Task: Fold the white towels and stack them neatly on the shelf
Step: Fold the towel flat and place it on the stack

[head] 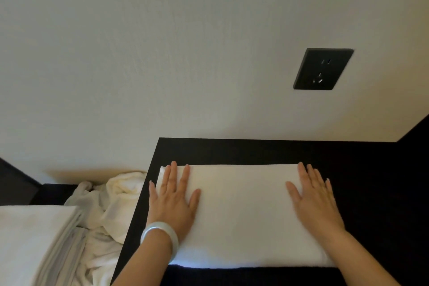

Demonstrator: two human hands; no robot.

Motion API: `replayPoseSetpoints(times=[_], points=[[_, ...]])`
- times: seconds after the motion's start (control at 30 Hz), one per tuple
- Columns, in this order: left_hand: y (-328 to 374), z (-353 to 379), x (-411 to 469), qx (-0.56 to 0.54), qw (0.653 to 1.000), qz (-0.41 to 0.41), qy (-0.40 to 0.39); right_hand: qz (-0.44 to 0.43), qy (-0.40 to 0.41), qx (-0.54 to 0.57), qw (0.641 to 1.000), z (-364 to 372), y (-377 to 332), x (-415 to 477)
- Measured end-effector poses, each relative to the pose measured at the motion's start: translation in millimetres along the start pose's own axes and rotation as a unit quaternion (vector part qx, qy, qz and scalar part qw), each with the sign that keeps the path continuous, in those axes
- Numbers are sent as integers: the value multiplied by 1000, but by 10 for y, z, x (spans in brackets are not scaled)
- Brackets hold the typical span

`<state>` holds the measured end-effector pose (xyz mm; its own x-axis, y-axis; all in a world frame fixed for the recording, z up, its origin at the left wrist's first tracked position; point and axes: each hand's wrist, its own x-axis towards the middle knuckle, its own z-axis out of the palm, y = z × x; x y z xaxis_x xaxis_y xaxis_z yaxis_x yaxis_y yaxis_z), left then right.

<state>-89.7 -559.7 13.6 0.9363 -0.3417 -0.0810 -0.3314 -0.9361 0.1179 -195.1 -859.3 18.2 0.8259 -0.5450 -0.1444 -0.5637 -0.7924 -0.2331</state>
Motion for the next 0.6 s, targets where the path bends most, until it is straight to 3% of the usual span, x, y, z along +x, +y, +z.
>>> replayPoseSetpoints(times=[0.2,0.3,0.43,0.53,0.6], points=[[16,-79,-13,-24,998,-60,-24,2,-25,54,998,-90,-3,-20],[-73,-209,-153,-152,980,-117,-41,63,3,142,988,-204,29,-234],[-288,-329,-374,-191,964,-187,-10,150,50,120,980,-233,79,-532],[-331,-472,-395,-315,914,-252,-46,201,3,203,958,-323,81,-626],[-363,-551,-411,-438,844,-299,-80,222,-55,278,933,-447,60,-664]])
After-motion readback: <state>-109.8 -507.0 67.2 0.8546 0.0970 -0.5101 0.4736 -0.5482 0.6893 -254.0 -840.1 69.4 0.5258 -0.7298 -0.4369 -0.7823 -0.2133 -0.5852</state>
